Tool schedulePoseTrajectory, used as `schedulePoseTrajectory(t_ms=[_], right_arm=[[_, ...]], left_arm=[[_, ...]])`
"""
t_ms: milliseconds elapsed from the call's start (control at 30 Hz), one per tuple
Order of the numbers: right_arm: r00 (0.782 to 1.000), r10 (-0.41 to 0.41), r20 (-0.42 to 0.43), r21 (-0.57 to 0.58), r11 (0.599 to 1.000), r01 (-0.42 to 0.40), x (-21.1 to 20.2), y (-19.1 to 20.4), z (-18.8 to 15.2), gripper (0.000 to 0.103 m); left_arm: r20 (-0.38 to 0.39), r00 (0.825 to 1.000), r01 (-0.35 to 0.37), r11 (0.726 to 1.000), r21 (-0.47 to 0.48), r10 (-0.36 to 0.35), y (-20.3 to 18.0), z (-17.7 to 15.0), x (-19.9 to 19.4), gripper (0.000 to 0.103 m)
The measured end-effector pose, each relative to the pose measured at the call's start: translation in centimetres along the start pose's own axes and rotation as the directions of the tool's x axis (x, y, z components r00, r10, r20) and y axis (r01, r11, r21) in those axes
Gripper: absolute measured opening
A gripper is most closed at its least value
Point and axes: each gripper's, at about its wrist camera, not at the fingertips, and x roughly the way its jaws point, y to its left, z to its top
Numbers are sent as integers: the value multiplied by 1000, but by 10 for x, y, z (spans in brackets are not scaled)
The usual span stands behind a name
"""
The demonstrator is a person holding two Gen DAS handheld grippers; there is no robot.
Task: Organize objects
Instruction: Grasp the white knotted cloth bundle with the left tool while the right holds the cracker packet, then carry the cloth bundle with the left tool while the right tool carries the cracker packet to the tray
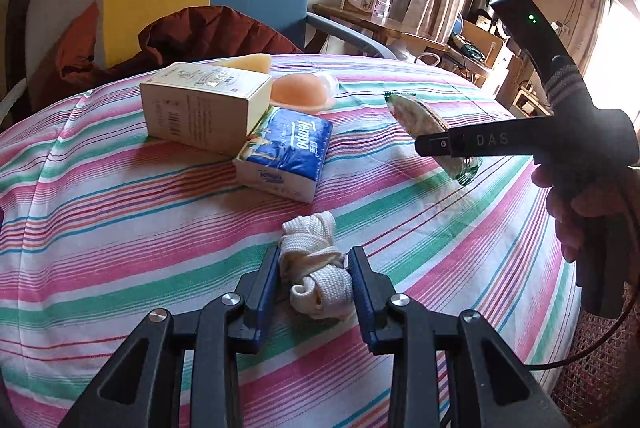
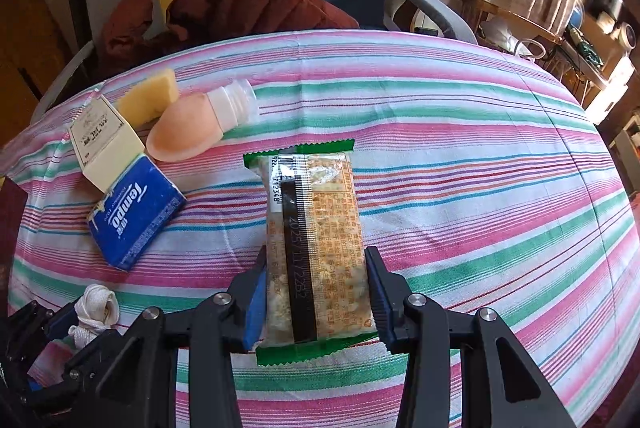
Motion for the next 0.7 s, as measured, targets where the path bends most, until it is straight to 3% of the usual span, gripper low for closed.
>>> schedulePoseTrajectory(t_ms=[267,367,533,700], right_arm=[[994,70,84,-37,997,-67,-12,13,4,45],[982,154,112,-59,987,-148,-17,23,4,45],[952,269,147,-194,951,-239,-33,56,-3,45],[931,353,94,-304,900,-311,-32,92,-17,45]], left_arm=[[38,999,-2,997,-71,4,21,-21,-24,33],[47,999,4,997,-81,0,26,-29,-32,33],[49,999,-5,995,-99,10,35,-43,-50,33],[48,999,-12,996,-87,16,42,-57,-72,33]])
